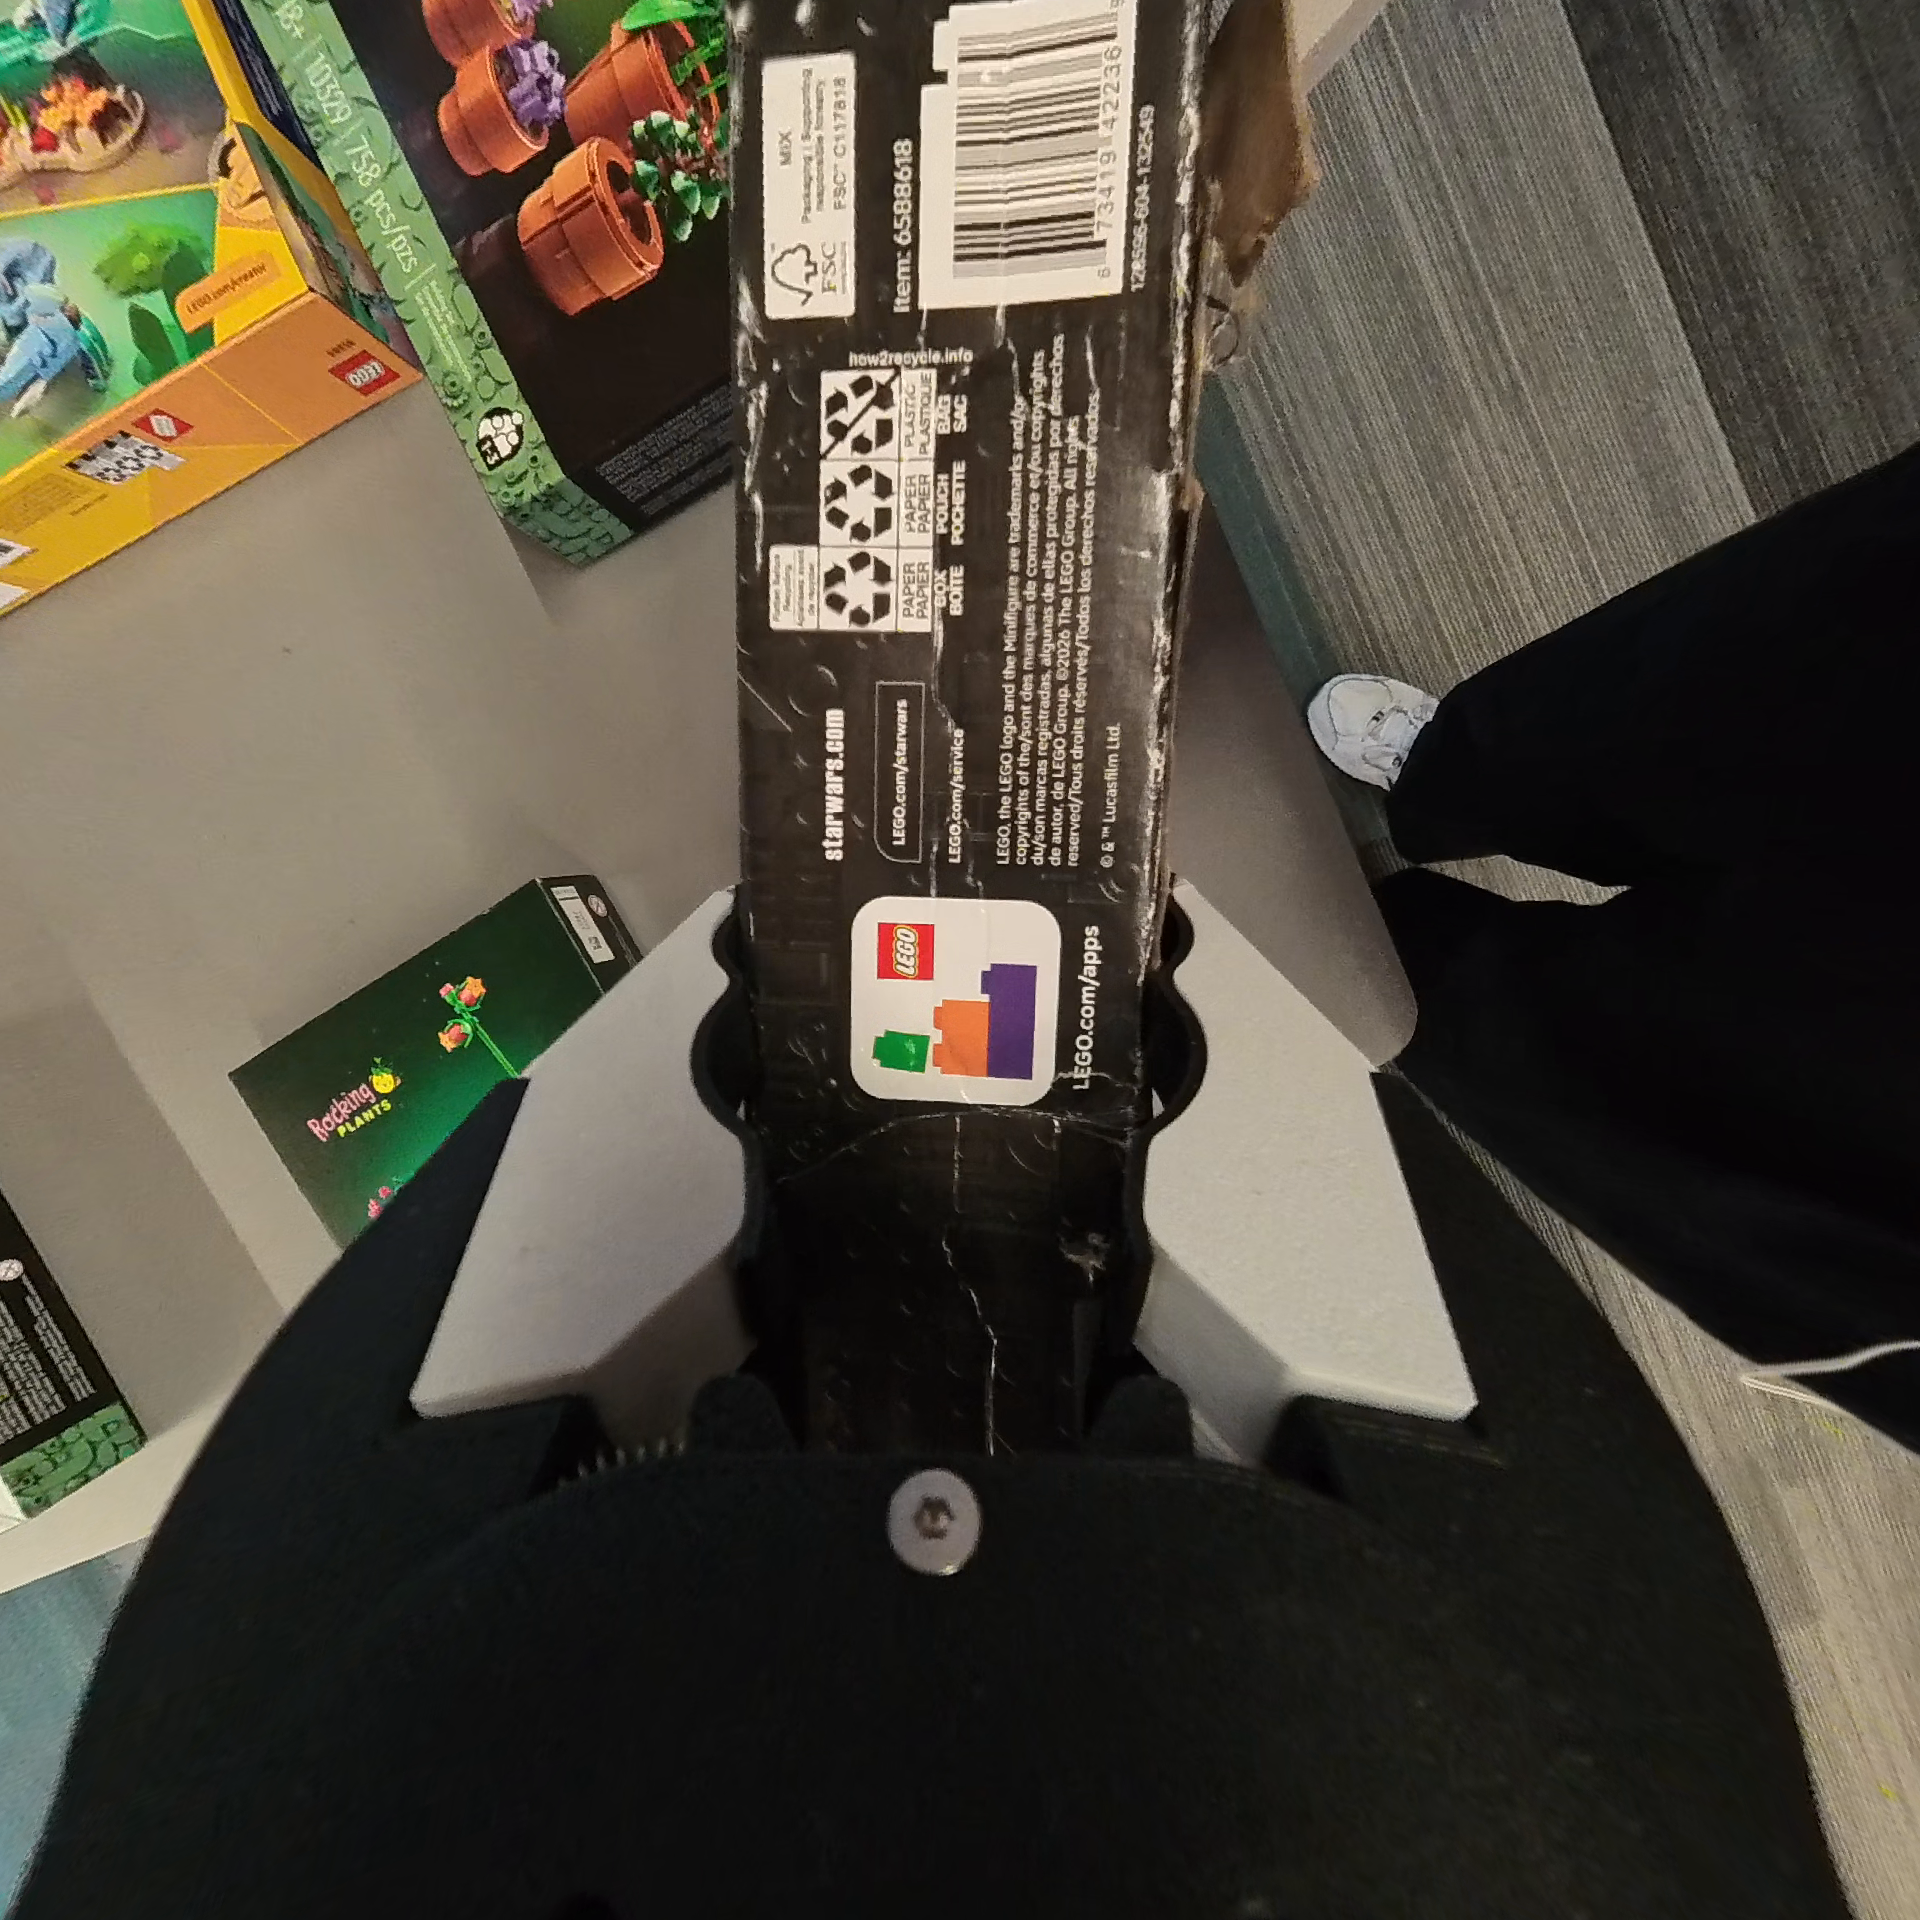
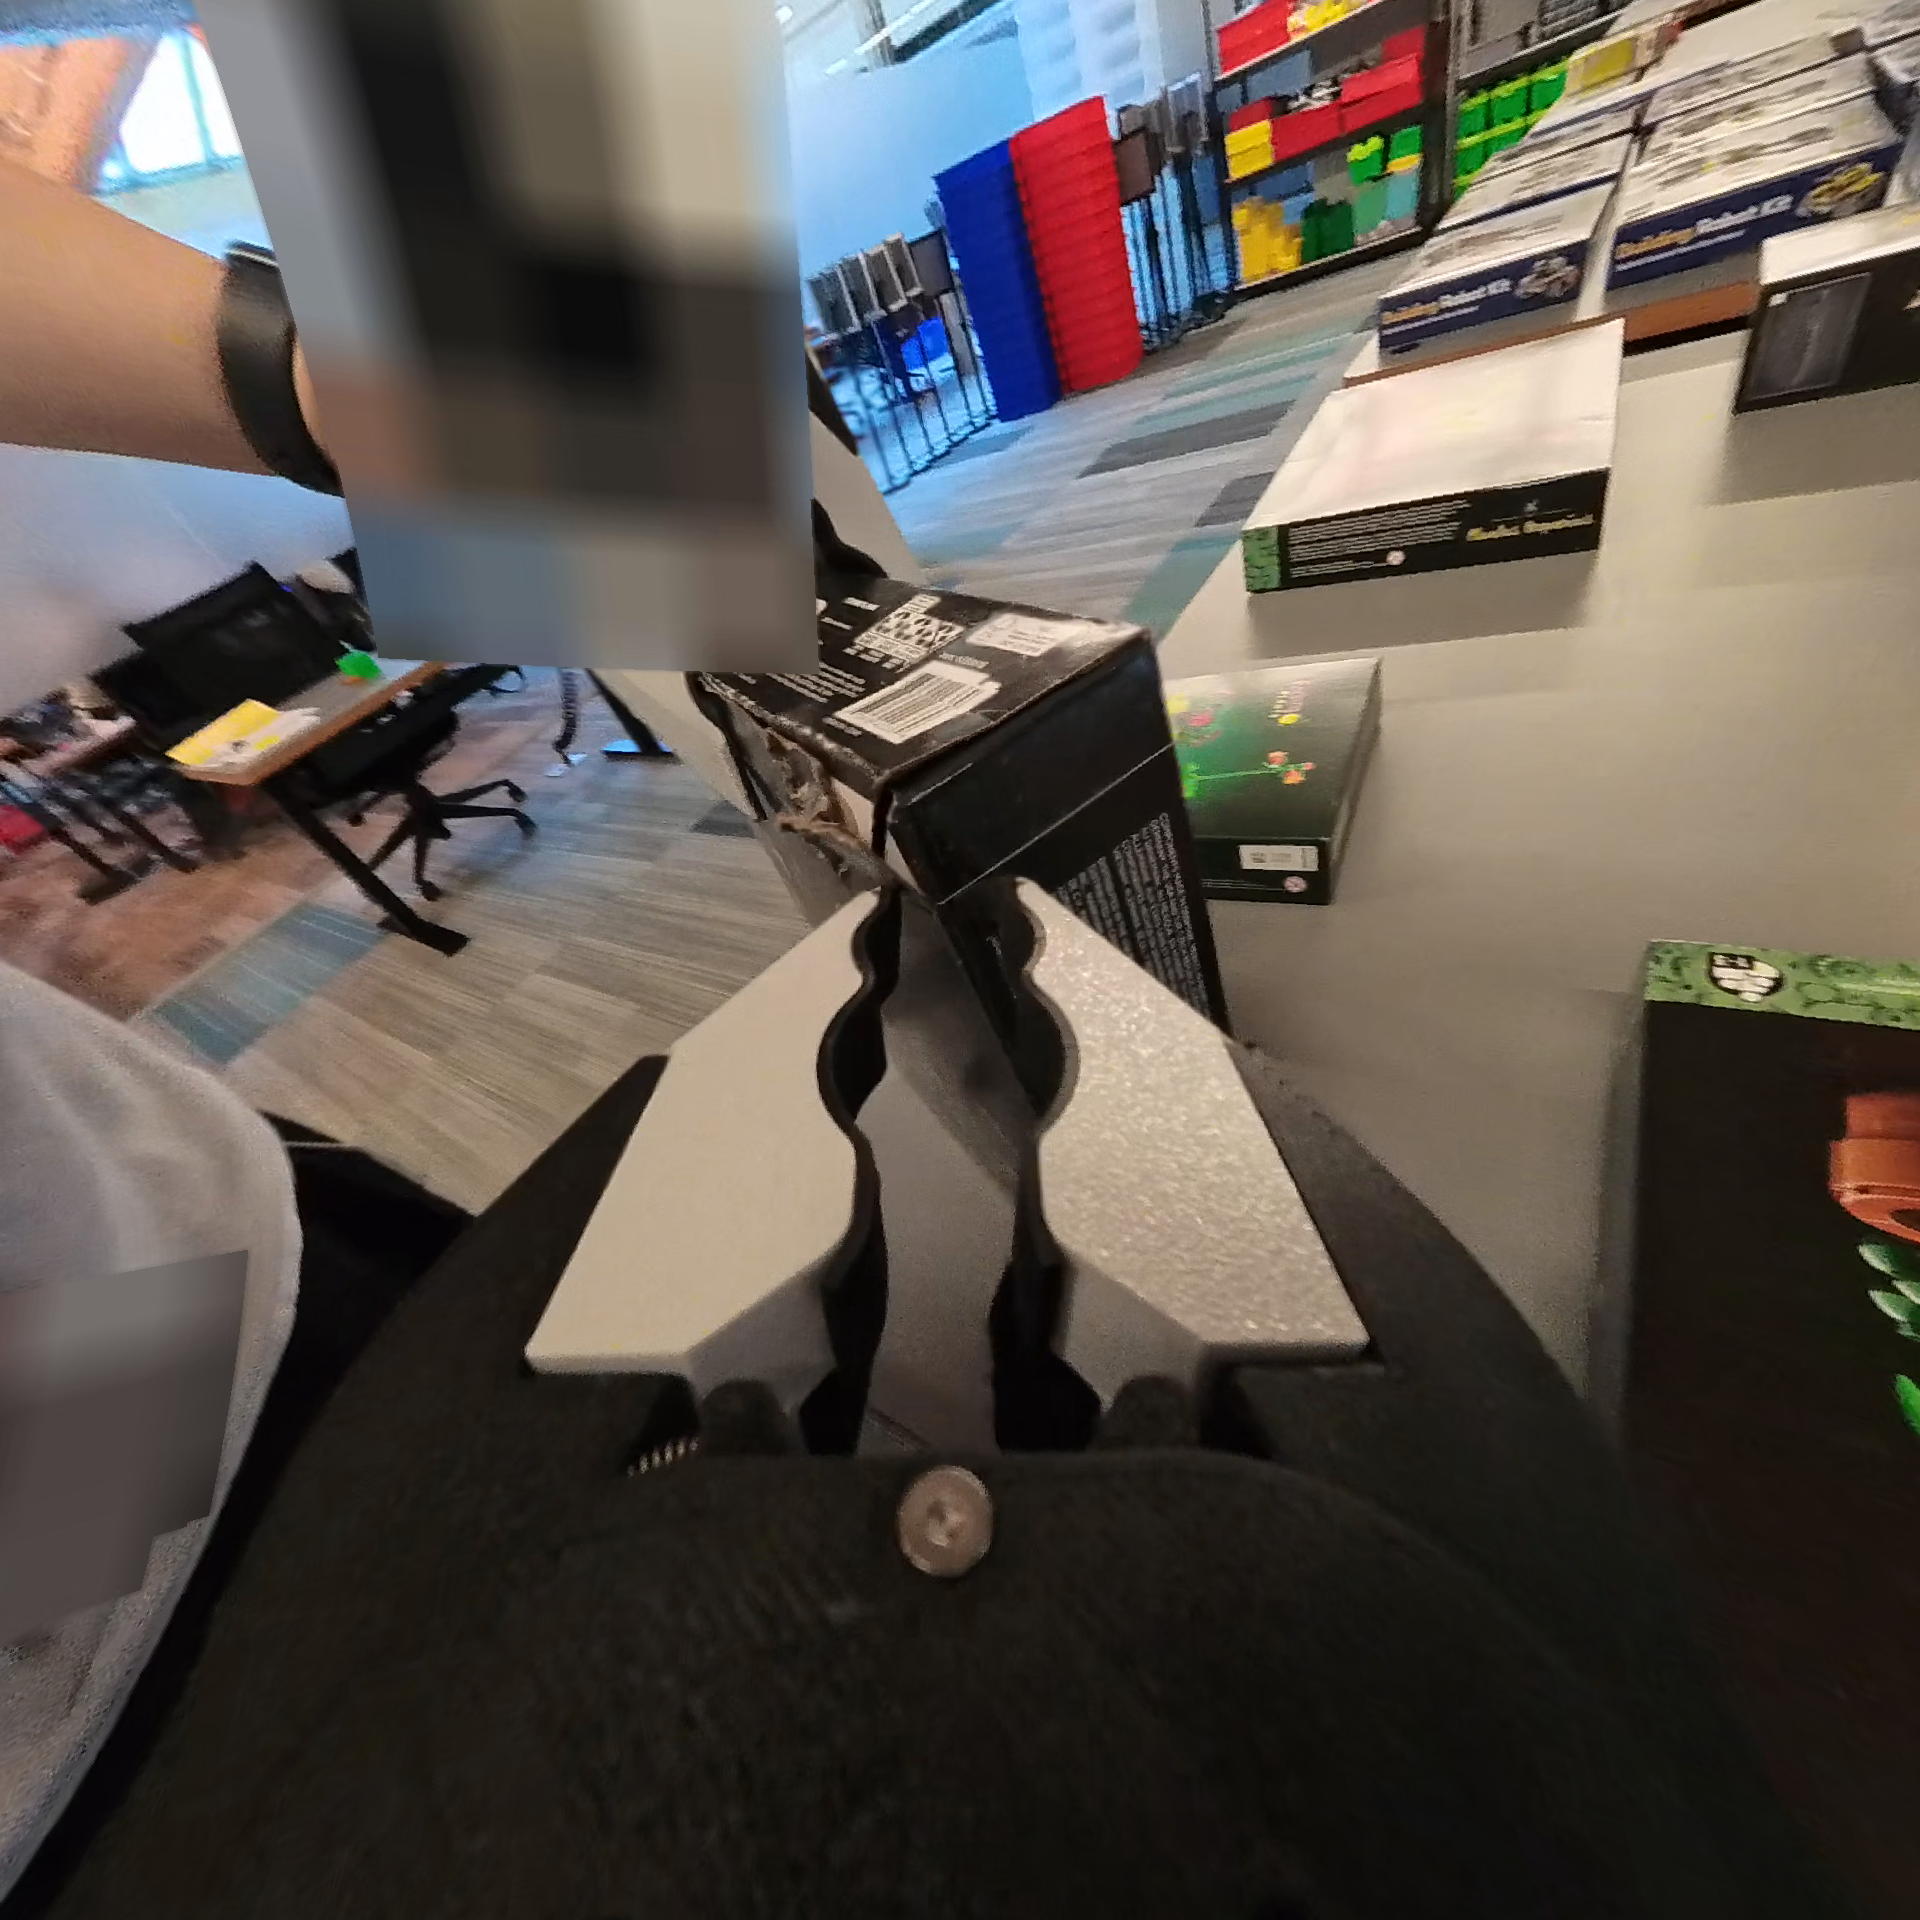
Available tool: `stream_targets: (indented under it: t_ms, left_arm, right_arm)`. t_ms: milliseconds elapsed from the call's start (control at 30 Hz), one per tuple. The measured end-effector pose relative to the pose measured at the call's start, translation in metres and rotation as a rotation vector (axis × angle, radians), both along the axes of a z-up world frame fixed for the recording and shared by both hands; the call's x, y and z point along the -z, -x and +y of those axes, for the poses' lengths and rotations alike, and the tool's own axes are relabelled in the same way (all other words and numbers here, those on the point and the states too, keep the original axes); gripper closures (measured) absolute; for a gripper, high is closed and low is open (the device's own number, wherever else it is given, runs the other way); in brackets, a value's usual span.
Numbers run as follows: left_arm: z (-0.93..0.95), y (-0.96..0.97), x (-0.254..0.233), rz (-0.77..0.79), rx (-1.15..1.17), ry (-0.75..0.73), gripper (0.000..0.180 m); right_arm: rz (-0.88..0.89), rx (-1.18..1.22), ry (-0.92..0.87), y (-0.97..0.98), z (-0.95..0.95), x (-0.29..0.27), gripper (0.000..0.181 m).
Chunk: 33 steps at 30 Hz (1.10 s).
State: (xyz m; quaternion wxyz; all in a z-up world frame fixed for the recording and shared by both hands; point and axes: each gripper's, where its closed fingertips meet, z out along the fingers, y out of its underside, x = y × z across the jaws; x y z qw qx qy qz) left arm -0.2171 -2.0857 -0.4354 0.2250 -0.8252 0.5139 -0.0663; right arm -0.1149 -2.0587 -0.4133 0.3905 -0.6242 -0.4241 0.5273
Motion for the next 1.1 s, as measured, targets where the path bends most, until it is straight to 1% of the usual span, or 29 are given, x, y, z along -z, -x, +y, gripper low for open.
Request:
stream_targets:
  t_ms: [67,100,133,167,233,267,300,367,400,433,500,567,600,667,700,733,833,933,967,1000,1033,1067,1100]
  left_arm:
    - [-0.001,-0.001,0.0,0.003,0.0,-0.007,0.105]
    - [-0.002,-0.001,0.0,0.003,0.0,-0.01,0.105]
    - [-0.002,-0.001,0.0,0.002,0.0,-0.012,0.105]
    - [-0.002,-0.001,0.0,0.0,-0.001,-0.014,0.105]
    - [-0.001,-0.001,0.0,-0.001,-0.002,-0.015,0.105]
    - [-0.001,-0.001,0.0,-0.001,-0.002,-0.014,0.105]
    - [-0.001,-0.001,0.0,-0.002,-0.002,-0.013,0.105]
    - [-0.001,-0.001,0.0,-0.003,-0.002,-0.009,0.105]
    - [0.0,0.0,0.0,-0.004,-0.003,-0.006,0.104]
    - [0.001,0.0,0.0,-0.007,-0.006,-0.002,0.104]
    - [0.003,0.002,0.001,-0.018,-0.022,0.014,0.104]
    - [0.005,0.003,0.001,-0.029,-0.022,0.023,0.104]
    - [0.006,0.003,0.001,-0.029,-0.023,0.028,0.104]
    - [0.007,0.003,0.001,-0.034,-0.022,0.028,0.104]
    - [0.007,0.003,0.001,-0.033,-0.022,0.029,0.103]
    - [0.006,0.003,0.001,-0.032,-0.023,0.029,0.103]
    - [0.006,0.002,0.001,-0.038,-0.025,0.022,0.102]
    - [0.006,0.002,0.001,-0.036,-0.028,0.028,0.099]
    - [0.006,0.002,0.002,-0.03,-0.029,0.034,0.097]
    - [0.004,0.002,0.002,-0.025,-0.022,0.045,0.091]
    - [0.003,0.001,0.003,-0.021,-0.019,0.051,0.08]
    - [0.002,0.001,0.004,-0.016,-0.025,0.054,0.074]
    - [0.002,0.001,0.005,-0.015,-0.03,0.056,0.072]
  right_arm:
    - [0.053,-0.061,0.02,-0.006,-0.006,-0.007,0.161]
    - [0.105,-0.076,0.062,-0.01,-0.005,-0.016,0.16]
    - [0.175,-0.081,0.133,-0.013,-0.001,-0.028,0.154]
    - [0.25,-0.088,0.22,-0.017,0.006,-0.041,0.156]
    - [0.3,-0.119,0.364,-0.018,0.019,-0.054,0.178]
    - [0.303,-0.165,0.373,-0.014,0.019,-0.061,0.181]
    - [0.267,-0.184,0.354,-0.009,0.019,-0.062,0.181]
    - [0.122,-0.215,0.293,0.005,0.016,-0.05,0.181]
    - [0.024,-0.241,0.277,0.011,0.012,-0.035,0.181]
    - [0.005,-0.28,0.274,0.015,0.007,-0.03,0.181]
    - [0.003,-0.252,0.29,0.017,0.014,-0.03,0.181]
    - [-0.018,-0.211,0.24,0.016,0.019,-0.029,0.181]
    - [0.002,-0.198,0.225,0.014,0.02,-0.032,0.181]
    - [0.148,-0.179,0.244,0.007,0.023,-0.048,0.181]
    - [0.197,-0.16,0.269,0.002,0.025,-0.051,0.181]
    - [0.208,-0.143,0.289,-0.002,0.026,-0.049,0.181]
    - [0.158,-0.14,0.299,-0.009,0.02,-0.033,0.181]
    - [0.146,-0.143,0.317,-0.008,0.015,-0.029,0.179]
    - [0.141,-0.144,0.321,-0.008,0.014,-0.027,0.177]
    - [0.131,-0.141,0.323,-0.007,0.013,-0.025,0.176]
    - [0.123,-0.139,0.326,-0.007,0.011,-0.023,0.176]
    - [0.119,-0.138,0.331,-0.007,0.01,-0.021,0.175]
    - [0.119,-0.138,0.337,-0.007,0.009,-0.02,0.175]
